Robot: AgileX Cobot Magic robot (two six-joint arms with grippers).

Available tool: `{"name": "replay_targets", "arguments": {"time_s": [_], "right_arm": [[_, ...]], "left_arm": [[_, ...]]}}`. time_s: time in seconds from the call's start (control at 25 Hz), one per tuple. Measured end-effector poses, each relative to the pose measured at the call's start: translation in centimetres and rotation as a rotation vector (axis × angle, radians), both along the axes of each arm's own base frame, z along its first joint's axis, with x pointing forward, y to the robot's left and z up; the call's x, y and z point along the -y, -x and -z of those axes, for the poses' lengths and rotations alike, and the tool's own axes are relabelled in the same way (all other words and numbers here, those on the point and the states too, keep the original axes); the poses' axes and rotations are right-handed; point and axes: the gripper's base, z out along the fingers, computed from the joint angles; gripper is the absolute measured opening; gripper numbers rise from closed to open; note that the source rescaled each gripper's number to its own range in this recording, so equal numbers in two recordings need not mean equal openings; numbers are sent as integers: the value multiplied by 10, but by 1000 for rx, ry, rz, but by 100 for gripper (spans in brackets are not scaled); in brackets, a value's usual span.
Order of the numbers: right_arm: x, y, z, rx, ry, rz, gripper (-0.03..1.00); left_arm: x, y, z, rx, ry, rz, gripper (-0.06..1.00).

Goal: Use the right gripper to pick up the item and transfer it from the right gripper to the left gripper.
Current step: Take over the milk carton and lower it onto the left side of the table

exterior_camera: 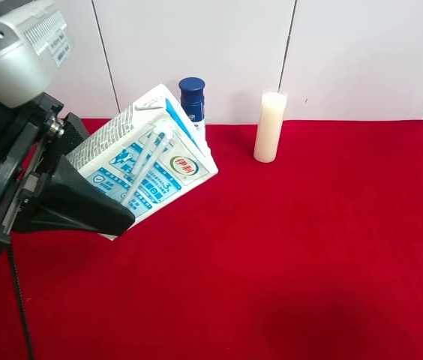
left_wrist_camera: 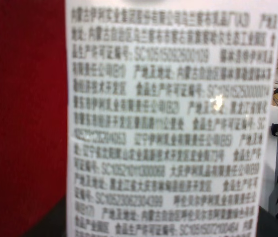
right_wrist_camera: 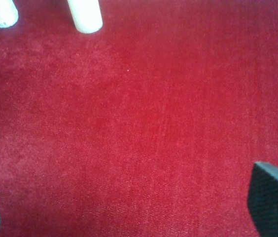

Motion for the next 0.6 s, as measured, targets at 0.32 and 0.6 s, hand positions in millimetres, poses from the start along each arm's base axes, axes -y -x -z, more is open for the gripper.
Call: {"name": "replay_targets", "arguments": {"time_s": [0.32,0.6], "right_arm": [[0,0,0,0,0,0,100],[0,0,0,0,0,0,100]], "left_arm": [[0,0,0,0,0,0,1],[0,0,0,0,0,0,0]]}}
